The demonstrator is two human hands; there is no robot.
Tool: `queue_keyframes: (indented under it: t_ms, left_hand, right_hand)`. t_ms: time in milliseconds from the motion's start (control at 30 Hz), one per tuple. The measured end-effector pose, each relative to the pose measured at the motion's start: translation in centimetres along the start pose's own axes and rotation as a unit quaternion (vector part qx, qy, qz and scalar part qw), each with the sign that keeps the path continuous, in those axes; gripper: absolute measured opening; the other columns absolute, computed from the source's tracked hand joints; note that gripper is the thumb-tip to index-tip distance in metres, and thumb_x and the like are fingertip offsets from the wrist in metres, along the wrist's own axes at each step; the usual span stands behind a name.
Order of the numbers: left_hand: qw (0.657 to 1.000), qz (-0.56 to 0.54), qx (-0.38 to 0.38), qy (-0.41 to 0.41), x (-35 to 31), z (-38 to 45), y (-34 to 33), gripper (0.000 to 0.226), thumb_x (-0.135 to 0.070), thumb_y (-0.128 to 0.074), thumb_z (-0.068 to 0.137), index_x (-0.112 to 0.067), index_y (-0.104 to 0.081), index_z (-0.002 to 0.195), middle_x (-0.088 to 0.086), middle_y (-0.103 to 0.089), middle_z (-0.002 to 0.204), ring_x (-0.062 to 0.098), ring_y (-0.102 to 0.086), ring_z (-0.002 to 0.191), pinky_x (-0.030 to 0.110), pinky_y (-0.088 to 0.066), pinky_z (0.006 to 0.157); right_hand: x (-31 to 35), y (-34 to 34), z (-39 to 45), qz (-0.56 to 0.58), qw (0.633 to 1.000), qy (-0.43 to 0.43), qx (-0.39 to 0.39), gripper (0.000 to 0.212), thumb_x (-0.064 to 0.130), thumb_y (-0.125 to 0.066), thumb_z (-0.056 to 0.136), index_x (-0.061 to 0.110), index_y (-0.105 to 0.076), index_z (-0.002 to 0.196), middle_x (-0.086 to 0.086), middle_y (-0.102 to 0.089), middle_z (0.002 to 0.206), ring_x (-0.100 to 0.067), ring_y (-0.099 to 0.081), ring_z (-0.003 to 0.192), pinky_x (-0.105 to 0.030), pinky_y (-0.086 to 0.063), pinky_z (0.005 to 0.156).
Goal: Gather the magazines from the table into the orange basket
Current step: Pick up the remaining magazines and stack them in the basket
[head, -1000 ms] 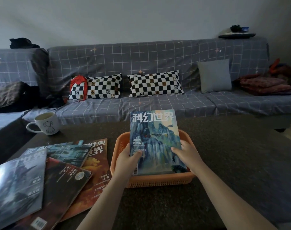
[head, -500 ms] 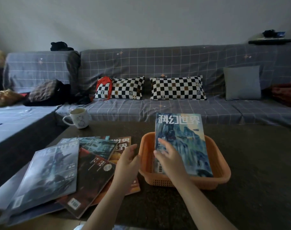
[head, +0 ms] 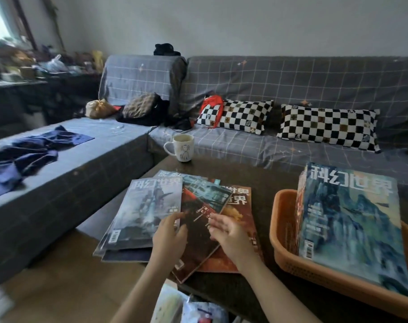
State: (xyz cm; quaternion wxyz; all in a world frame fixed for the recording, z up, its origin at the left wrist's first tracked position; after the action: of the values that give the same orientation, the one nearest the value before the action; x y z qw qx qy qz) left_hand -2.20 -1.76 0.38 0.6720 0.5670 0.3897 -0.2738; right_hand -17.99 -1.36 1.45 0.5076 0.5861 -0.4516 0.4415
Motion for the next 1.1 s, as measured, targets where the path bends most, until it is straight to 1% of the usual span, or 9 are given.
queue_keyframes:
  t_ms: [100, 233, 400, 500, 633, 733, 867, 967, 1100]
  left_hand:
    - [0.998, 0.039, -0.025, 0.044, 2.7, 1.0, 1.5, 0.034, -0.023, -0.055, 0.093, -0.017, -0.057, 0.127, 0.009, -0.057, 0.132, 0.027, -0.052, 0.121, 0.046, -0.036, 0.107]
    - [0.983, 0.15, -0.038, 0.101, 5.7, 2.4, 3.1, 0.042, -0.029, -0.05, 0.096, -0.019, -0.049, 0.137, 0.012, -0.035, 0.153, 0.026, -0.024, 0.145, 0.047, -0.011, 0.119]
    - [0.96, 0.207, -0.09, 0.164, 8.0, 3.5, 5.3, 0.053, -0.044, -0.055, 0.09, -0.018, -0.048, 0.137, 0.022, -0.03, 0.15, 0.038, -0.022, 0.142, 0.049, -0.016, 0.116]
    - [0.956, 0.191, -0.104, 0.199, 7.7, 3.5, 6.0, 0.064, -0.051, -0.058, 0.087, -0.02, -0.044, 0.141, 0.021, -0.033, 0.149, 0.042, -0.028, 0.137, 0.052, -0.019, 0.113]
    - [0.959, 0.165, -0.134, 0.187, 7.7, 2.8, 6.8, 0.064, -0.045, -0.067, 0.084, -0.016, -0.048, 0.138, 0.021, -0.049, 0.132, 0.041, -0.039, 0.125, 0.049, -0.031, 0.105]
    - [0.966, 0.118, -0.146, 0.175, 8.2, 2.0, 7.9, 0.052, -0.037, -0.071, 0.082, -0.007, -0.059, 0.122, 0.018, -0.06, 0.107, 0.034, -0.054, 0.103, 0.041, -0.047, 0.08]
    - [0.979, -0.075, -0.03, 0.186, 7.0, 0.1, 8.5, 0.023, -0.016, -0.066, 0.09, 0.0, -0.063, 0.106, 0.006, -0.065, 0.081, 0.016, -0.062, 0.07, 0.019, -0.048, 0.051]
    - [0.971, -0.175, 0.005, 0.163, 5.6, -1.5, 8.4, 0.018, -0.008, -0.057, 0.095, -0.009, -0.052, 0.112, 0.005, -0.063, 0.089, 0.014, -0.064, 0.074, 0.012, -0.049, 0.045]
    - [0.964, -0.249, -0.004, 0.09, 4.4, -3.2, 8.4, 0.028, -0.008, -0.056, 0.094, -0.011, -0.052, 0.122, 0.012, -0.064, 0.11, 0.019, -0.068, 0.084, 0.016, -0.056, 0.055]
  right_hand:
    - [-0.8, -2.3, 0.8, 0.021, 0.998, -0.033, 0.04, 0.038, 0.005, -0.056, 0.09, 0.013, -0.054, 0.127, -0.004, -0.06, 0.122, -0.011, -0.058, 0.109, -0.029, -0.05, 0.096]
    - [-1.5, -4.6, 1.5, 0.034, 0.994, -0.069, 0.079, 0.041, 0.006, -0.056, 0.091, 0.009, -0.049, 0.132, -0.004, -0.058, 0.12, -0.011, -0.061, 0.103, -0.023, -0.052, 0.089]
    - [-0.9, -6.8, 2.5, 0.001, 0.991, -0.09, 0.098, 0.05, 0.012, -0.056, 0.092, 0.005, -0.041, 0.139, -0.009, -0.054, 0.133, -0.015, -0.06, 0.103, -0.017, -0.051, 0.08]
    - [-0.1, -7.3, 2.9, -0.04, 0.992, -0.082, 0.088, 0.051, 0.019, -0.056, 0.093, 0.006, -0.041, 0.139, -0.002, -0.058, 0.123, -0.012, -0.061, 0.09, -0.013, -0.05, 0.069]
    - [0.0, -7.0, 3.3, -0.093, 0.992, -0.076, 0.04, 0.048, 0.023, -0.061, 0.089, 0.003, -0.051, 0.131, 0.0, -0.059, 0.1, -0.019, -0.063, 0.094, -0.032, -0.052, 0.09]
    - [-0.5, -6.3, 2.8, -0.131, 0.988, -0.081, 0.022, 0.048, 0.025, -0.064, 0.087, 0.003, -0.055, 0.128, -0.007, -0.065, 0.111, -0.022, -0.062, 0.104, -0.038, -0.051, 0.093]
    - [-1.4, -5.1, 1.5, -0.159, 0.985, -0.071, 0.009, 0.035, 0.028, -0.066, 0.086, 0.007, -0.064, 0.113, -0.002, -0.064, 0.1, -0.017, -0.061, 0.093, -0.035, -0.053, 0.086]
    - [-1.7, -4.2, 0.4, -0.182, 0.98, -0.074, -0.003, 0.029, 0.032, -0.066, 0.084, 0.011, -0.063, 0.104, -0.003, -0.066, 0.103, -0.017, -0.061, 0.093, -0.031, -0.051, 0.082]
    - [-1.4, -2.8, -1.0, -0.137, 0.987, -0.077, -0.016, 0.029, 0.034, -0.069, 0.082, 0.012, -0.057, 0.097, -0.001, -0.063, 0.101, -0.016, -0.058, 0.09, -0.03, -0.049, 0.078]
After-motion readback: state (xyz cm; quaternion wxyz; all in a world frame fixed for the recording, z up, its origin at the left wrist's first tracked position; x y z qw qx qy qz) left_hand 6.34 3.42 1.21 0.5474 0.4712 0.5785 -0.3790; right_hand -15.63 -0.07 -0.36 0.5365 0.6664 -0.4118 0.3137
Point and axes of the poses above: each hand's wrist, its own z-axis towards the middle knuckle, its own y-axis out of the back of the hand, x = y × z, the point moved 1 cm from there along z, towards the middle knuckle
